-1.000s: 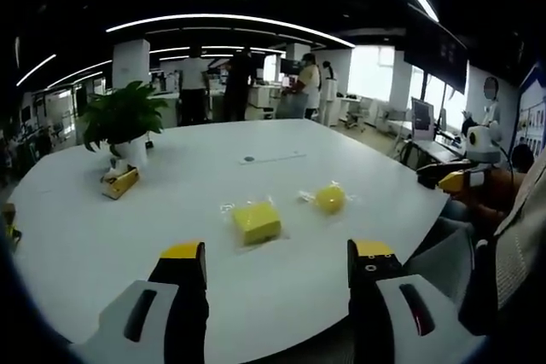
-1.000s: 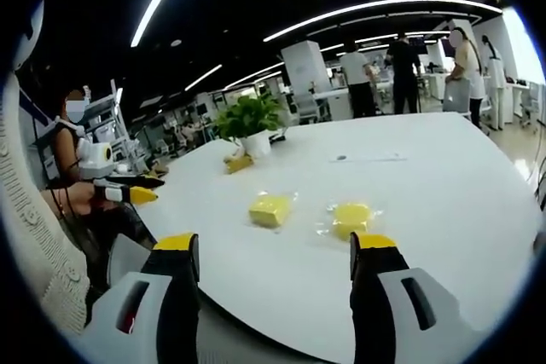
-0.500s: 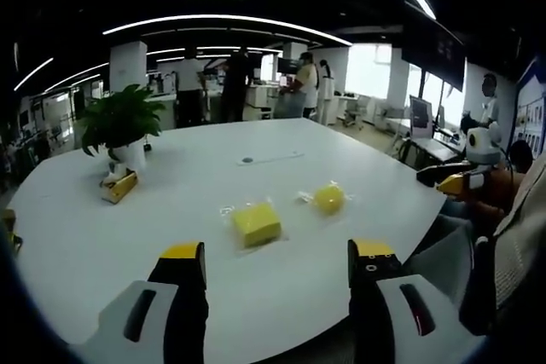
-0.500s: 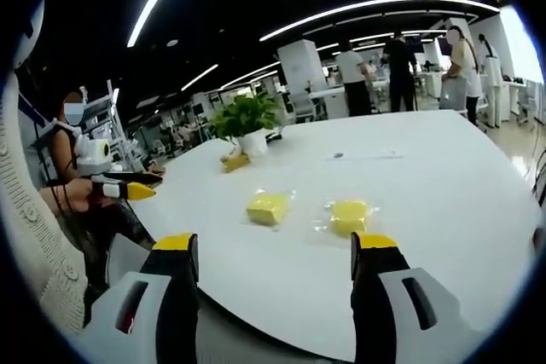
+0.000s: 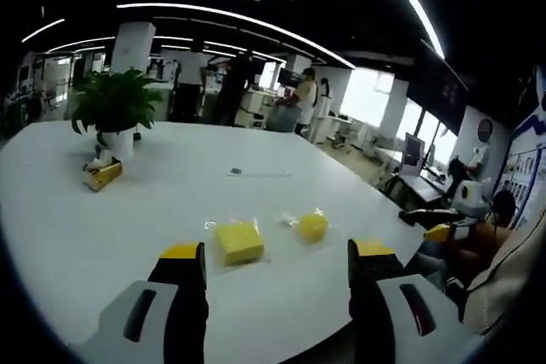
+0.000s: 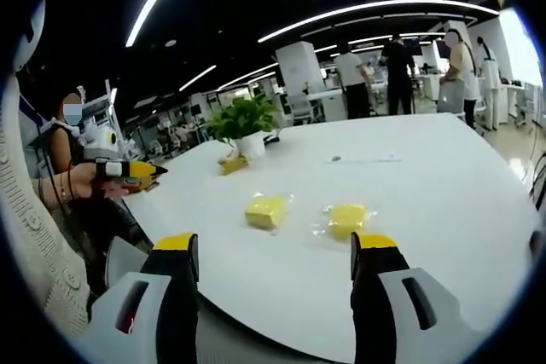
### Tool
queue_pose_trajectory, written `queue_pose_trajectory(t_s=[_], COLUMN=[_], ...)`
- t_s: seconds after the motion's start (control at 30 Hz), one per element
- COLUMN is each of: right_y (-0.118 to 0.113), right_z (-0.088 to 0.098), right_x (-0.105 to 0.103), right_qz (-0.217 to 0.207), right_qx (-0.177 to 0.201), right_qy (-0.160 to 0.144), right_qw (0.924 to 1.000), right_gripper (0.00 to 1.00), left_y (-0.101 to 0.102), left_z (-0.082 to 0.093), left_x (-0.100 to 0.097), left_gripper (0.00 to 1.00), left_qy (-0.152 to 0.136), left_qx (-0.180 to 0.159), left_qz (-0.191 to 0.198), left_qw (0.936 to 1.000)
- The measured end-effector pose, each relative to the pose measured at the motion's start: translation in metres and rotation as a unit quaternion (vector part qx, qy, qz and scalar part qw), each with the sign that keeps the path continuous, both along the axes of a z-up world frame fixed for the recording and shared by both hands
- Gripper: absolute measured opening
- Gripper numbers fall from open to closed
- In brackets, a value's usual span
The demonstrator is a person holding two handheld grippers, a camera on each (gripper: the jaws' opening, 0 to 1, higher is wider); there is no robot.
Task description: Compare the silicone blocks by pressing each to a similar depth, holding the contact briefly, and releasing to observe deformation and rebound differences across the visible hardness samples.
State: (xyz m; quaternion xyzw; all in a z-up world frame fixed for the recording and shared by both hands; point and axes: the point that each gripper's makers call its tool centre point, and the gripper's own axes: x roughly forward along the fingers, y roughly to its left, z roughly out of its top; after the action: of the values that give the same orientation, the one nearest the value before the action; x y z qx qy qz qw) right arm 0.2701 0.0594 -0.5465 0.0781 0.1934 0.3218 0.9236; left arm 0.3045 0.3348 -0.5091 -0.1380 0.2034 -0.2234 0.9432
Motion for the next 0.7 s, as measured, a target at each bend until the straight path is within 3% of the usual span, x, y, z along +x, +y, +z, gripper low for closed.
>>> queue_pose_trajectory(t_s=[0.3,0.6,0.7], right_y=[0.000,0.005,0.006], right_z=[0.001,-0.001,-0.005], right_x=[0.012,0.027,0.033], right_qz=[-0.006,-0.005,-0.002], right_qx=[-0.009,-0.016,-0.016], right_qy=[0.007,0.017,0.023], right_qw=[0.9999,0.9997,0.9996], right_gripper=[0.67,0.67,0.66], left_y=[0.011,0.015,0.015], left_z=[0.005,-0.014,-0.028], left_x=[0.045,0.092,0.108], left_gripper=[0.65,0.66,0.65], left_qy=[0.024,0.057,0.065], left_qx=[-0.099,-0.119,-0.108], left_qz=[0.011,0.005,-0.006], left_qw=[0.9947,0.9912,0.9920])
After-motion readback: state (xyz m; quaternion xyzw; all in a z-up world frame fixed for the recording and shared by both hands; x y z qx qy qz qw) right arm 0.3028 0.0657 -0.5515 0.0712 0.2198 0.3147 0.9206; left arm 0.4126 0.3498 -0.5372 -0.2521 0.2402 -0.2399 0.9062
